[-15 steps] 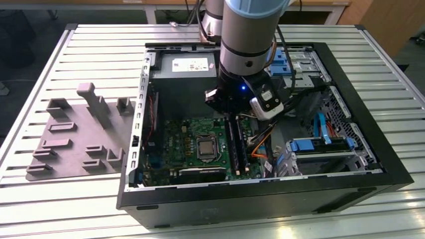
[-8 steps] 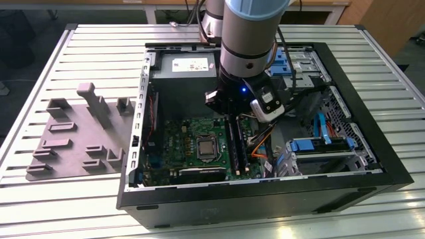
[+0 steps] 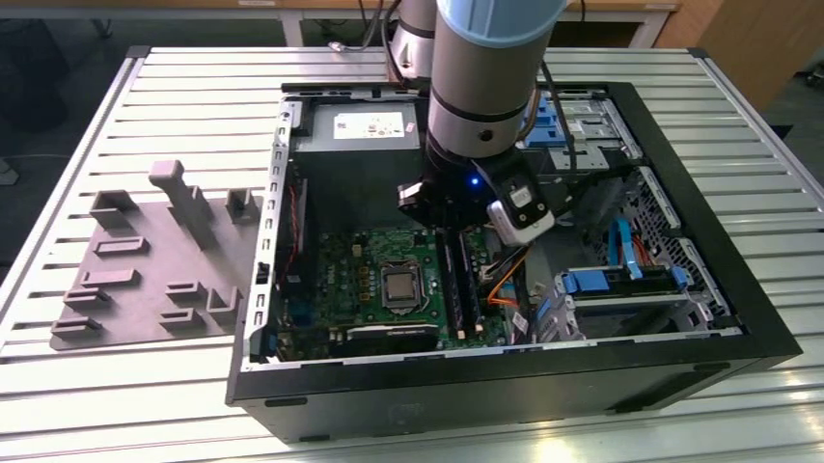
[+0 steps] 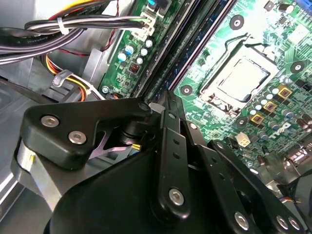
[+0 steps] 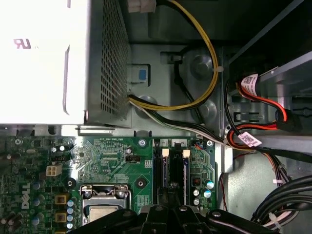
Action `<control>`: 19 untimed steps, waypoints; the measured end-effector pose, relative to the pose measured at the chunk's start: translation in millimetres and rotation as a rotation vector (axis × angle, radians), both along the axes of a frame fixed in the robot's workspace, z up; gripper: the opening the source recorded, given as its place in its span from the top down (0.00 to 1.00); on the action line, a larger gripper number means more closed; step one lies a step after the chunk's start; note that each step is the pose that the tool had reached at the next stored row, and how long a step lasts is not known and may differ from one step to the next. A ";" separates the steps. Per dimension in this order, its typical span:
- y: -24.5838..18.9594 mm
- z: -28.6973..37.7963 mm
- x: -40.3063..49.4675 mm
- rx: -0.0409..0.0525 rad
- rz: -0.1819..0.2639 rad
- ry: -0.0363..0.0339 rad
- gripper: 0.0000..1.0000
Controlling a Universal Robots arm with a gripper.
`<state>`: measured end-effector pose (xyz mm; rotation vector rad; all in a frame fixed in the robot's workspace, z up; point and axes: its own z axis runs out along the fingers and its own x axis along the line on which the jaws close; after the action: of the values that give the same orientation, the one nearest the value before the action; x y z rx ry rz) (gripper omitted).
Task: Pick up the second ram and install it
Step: 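Press down the second ram until it locks into place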
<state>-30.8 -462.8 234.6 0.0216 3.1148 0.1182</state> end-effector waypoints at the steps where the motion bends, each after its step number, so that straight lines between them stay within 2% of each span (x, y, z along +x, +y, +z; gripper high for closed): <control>1: -0.5 0.0 0.0 0.0001 0.000 0.0000 0.89; 19: -10.9 0.0 0.0 0.0001 0.000 0.0000 0.89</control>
<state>-30.8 -473.7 234.5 0.0215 3.1148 0.1184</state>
